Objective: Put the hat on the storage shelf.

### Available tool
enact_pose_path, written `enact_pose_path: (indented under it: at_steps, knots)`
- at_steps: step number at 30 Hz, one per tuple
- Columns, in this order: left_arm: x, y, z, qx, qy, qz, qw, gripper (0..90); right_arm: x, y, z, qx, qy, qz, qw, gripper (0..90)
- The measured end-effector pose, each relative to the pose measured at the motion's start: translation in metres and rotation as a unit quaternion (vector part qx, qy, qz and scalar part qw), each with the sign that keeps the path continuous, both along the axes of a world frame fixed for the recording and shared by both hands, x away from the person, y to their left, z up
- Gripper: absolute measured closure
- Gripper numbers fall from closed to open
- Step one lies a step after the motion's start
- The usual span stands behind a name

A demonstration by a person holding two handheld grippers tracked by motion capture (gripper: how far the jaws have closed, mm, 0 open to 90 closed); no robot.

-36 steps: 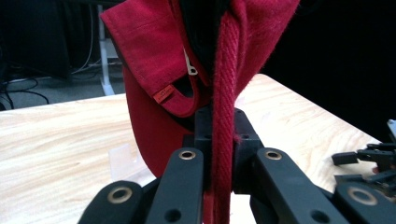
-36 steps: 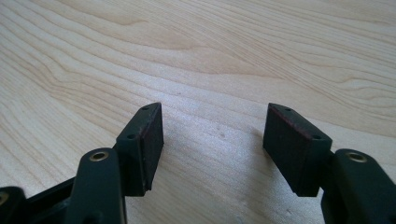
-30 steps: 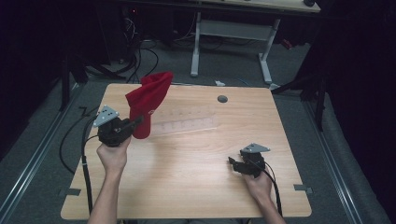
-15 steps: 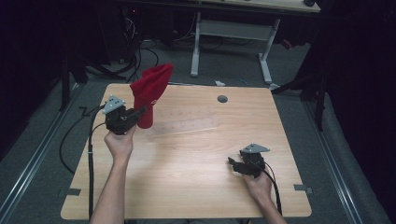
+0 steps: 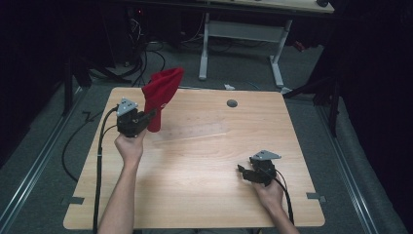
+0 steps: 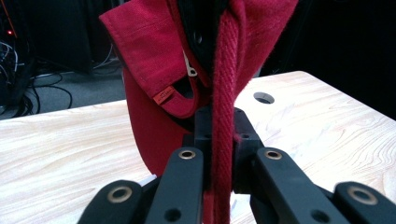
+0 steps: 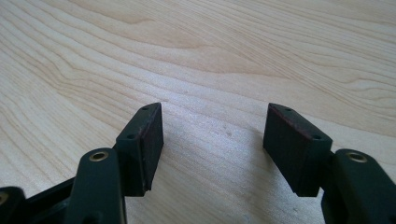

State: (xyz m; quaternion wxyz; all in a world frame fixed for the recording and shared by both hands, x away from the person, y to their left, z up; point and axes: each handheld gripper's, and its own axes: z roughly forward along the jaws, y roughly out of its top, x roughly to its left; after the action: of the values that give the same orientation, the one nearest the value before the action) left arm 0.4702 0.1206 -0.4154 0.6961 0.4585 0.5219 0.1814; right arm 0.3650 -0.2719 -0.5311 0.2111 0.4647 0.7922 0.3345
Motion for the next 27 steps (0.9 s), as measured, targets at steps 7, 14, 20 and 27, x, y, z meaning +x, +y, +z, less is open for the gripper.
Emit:
enact_pose_path:
  at_steps: [7,14,20,27]
  knots:
    - [-0.003,0.006,-0.006,-0.01,-0.004,0.002,0.9999,84.4,0.0,0.0,0.0,0.0,0.0,0.0,1.0,38.1]
    - [-0.006,0.009,-0.011,-0.013,0.003,0.003,0.9999,84.3,0.0,0.0,0.0,0.0,0.0,0.0,1.0,38.0]
    - [-0.01,0.012,-0.017,-0.015,0.014,0.008,0.9997,84.3,0.0,0.0,0.0,0.001,0.001,0.0,1.0,38.0]
    - [-0.011,0.015,-0.032,-0.01,0.042,0.016,0.9989,84.1,0.0,0.0,0.0,0.001,0.002,-0.001,1.0,38.0]
